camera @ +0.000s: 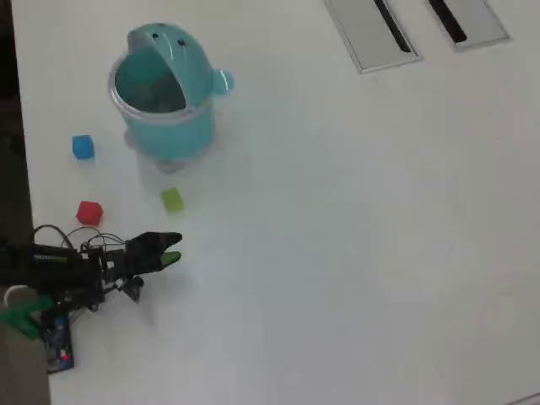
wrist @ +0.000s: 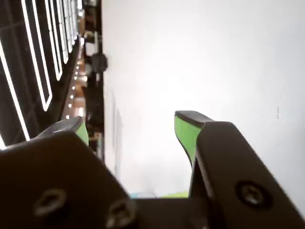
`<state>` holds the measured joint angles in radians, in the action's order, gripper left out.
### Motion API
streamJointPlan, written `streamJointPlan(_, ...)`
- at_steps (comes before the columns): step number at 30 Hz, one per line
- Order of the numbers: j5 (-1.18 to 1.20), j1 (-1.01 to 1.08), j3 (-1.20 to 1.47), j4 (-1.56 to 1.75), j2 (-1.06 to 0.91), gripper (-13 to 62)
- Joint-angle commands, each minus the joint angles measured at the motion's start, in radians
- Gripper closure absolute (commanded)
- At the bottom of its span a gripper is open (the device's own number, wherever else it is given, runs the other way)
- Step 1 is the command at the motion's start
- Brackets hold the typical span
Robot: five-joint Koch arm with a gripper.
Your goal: Grasp RGB lego blocks and put them in the bin one by one.
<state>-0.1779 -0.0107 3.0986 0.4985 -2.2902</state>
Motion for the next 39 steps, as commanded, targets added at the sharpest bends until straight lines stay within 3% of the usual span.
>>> streamJointPlan(1,-0.032,-0.005,0.071,0.117,-0.066,16.3)
streamJointPlan(20,-0.304,-0.054,0.069,0.505,-0.066,17.3)
streamJointPlan(24,-0.476,-0.048,0.066,0.534,-0.066,17.2)
streamJointPlan(34,-0.508,-0.117,0.058,0.558,-0.067,17.3)
streamJointPlan(39,-0.641,-0.187,0.055,0.56,-0.067,17.3)
